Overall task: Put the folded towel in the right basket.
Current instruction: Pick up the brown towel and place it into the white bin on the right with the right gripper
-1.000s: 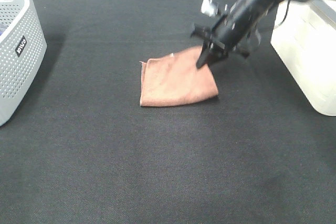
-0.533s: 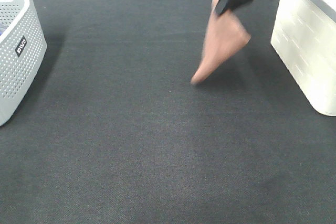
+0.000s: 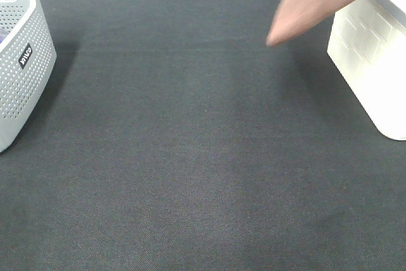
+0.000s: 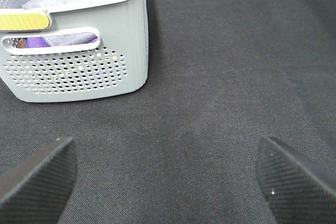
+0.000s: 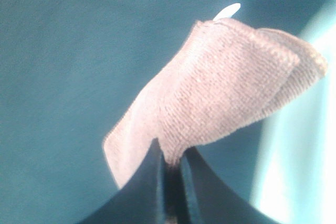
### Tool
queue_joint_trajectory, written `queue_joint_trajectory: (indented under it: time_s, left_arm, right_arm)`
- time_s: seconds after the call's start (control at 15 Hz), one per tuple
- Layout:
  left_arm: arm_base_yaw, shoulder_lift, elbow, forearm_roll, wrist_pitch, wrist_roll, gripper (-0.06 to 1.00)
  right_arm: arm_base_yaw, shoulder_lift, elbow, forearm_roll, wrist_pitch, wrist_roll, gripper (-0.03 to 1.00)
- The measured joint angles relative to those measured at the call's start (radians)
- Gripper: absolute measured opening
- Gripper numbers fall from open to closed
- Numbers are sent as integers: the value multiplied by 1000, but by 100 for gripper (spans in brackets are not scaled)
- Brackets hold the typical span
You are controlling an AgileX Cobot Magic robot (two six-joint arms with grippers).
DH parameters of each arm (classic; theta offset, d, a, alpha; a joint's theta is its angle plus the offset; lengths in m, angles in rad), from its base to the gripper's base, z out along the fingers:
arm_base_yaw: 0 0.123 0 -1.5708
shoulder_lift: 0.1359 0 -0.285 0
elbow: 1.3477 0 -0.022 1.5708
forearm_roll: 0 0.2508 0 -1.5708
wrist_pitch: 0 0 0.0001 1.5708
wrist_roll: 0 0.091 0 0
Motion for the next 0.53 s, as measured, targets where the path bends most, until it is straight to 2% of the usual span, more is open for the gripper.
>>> queue_joint_trajectory:
  time_s: [0.27, 0.53]
  left_arm:
    - [0, 0, 0, 0, 0, 0, 87]
    - [0, 0, 0, 0, 0, 0, 87]
  right_arm:
    - [-291, -26, 0, 122, 2, 0, 1]
    - [-501, -13, 0, 183, 1, -20, 1]
